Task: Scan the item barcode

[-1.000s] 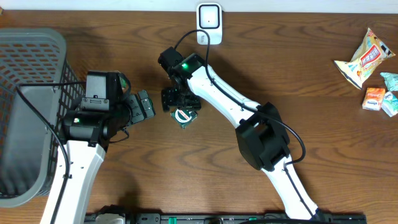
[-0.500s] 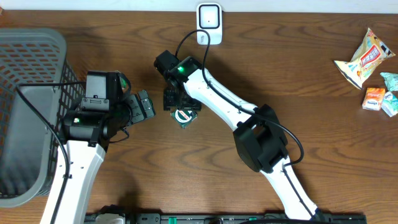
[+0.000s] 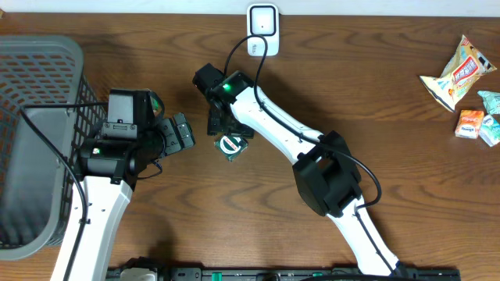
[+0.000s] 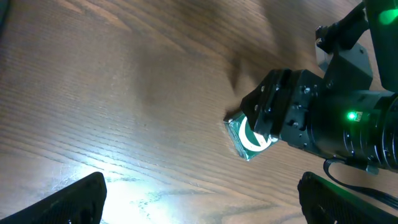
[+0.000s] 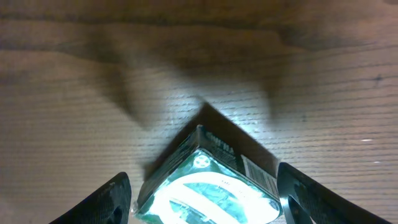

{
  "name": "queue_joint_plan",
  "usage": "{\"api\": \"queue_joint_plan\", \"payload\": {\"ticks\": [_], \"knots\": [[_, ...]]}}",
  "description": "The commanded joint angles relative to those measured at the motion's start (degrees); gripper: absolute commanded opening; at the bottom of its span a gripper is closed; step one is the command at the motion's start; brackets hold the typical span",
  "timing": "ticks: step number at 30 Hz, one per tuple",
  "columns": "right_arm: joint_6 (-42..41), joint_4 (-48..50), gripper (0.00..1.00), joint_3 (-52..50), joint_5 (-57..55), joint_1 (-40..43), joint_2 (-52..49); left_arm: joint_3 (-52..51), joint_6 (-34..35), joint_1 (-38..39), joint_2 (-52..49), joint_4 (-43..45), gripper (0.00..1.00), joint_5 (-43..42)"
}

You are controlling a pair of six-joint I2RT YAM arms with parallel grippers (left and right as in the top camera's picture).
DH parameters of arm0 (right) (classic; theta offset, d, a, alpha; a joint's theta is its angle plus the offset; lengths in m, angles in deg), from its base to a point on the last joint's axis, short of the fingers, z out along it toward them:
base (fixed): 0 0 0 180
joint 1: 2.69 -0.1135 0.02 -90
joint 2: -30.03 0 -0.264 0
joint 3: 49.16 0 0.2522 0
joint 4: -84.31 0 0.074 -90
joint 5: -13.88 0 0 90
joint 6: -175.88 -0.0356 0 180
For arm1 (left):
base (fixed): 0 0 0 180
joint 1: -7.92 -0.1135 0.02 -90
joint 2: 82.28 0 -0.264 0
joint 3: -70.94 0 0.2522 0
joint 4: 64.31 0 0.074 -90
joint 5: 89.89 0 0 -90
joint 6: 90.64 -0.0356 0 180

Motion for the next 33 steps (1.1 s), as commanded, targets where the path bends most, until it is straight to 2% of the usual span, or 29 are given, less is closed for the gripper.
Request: {"api": "queue_joint_plan", "payload": {"ticks": [1, 15, 20, 24, 33], "knots": [[-2.6, 0.0, 0.70, -0.3, -4.1, -0.7, -0.9, 0.5, -0.2, -0.3, -0.1, -0.1, 0.98, 0.7], [-3.0, 0.3, 0.71, -0.3, -2.1, -0.7, -4.9, 0.5, -0.2, -0.3, -0.1, -0.1, 0.98, 0.7], [-2.7, 0.2, 0.68, -0.3, -0.7, -0.7, -5.0, 0.5, -0.2, -0.3, -0.1, -0.1, 0.98, 0.7], [2.3, -0.5, 0.58, -0.3, -0.5, -0.7, -5.0, 0.5, -0.2, -0.3, -0.1, -0.1, 0.97, 0.8], [12.9, -1.4, 0.52, -0.3, -0.4, -0.7, -4.9, 0.5, -0.2, -0.3, -0.1, -0.2, 0.98, 0.7]]}}
